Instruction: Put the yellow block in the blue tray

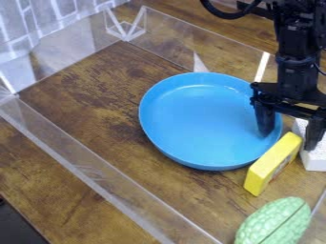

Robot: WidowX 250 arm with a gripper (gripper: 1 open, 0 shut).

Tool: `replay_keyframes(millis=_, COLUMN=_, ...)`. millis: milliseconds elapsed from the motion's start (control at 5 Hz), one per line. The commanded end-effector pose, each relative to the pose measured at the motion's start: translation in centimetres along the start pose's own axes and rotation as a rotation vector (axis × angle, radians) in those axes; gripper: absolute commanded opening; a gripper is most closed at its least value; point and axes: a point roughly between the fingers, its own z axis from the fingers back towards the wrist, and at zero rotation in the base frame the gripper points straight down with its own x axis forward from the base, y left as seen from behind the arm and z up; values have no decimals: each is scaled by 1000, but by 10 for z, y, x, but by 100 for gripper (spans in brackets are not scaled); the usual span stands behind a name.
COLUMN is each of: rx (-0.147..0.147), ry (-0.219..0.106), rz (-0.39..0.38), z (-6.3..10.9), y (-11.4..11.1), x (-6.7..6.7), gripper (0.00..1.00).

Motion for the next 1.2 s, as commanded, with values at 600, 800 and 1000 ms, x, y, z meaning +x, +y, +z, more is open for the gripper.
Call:
replay_keyframes(millis=600, rx=69, ry=110, rz=-15, z=-35, y=10, x=-13, gripper=100)
replay_keyframes(millis=800, rx=73, ry=129, rz=-17, z=-35, y=9, x=-21, gripper=100)
replay_keyframes(millis=1000, rx=78, ry=148, rz=-20, z=-35, y=7, x=-28, gripper=100)
